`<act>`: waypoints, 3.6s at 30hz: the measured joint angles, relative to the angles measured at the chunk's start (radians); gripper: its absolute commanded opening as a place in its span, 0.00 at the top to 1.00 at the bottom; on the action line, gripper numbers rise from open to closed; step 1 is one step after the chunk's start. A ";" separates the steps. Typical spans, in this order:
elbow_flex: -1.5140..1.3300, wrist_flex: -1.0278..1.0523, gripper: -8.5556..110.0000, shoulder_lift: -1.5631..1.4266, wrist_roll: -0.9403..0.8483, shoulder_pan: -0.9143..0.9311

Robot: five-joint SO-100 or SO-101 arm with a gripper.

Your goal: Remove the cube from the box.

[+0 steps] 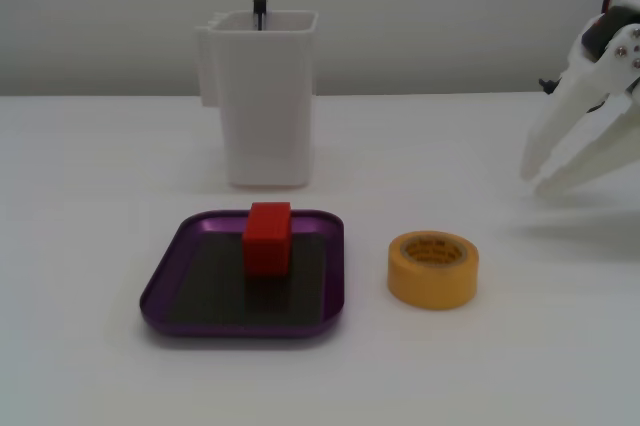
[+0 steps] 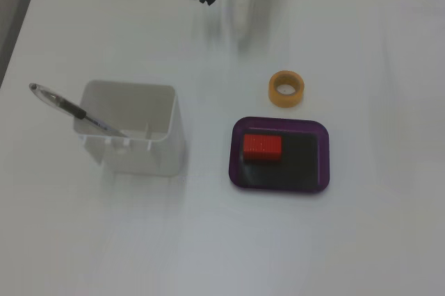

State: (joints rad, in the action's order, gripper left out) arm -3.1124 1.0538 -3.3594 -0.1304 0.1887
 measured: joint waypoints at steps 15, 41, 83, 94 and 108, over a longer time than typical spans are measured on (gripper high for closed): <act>0.000 -0.029 0.92 0.000 0.127 -0.100; 0.673 -0.046 0.85 0.546 0.026 -0.110; 1.937 -0.009 0.83 2.286 0.089 -0.152; 1.983 -0.032 0.93 2.307 0.094 -0.166; 2.094 0.278 0.93 1.960 0.094 -0.225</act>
State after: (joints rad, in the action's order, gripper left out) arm -1.0186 1.3315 -1.3990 -0.0368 -0.0368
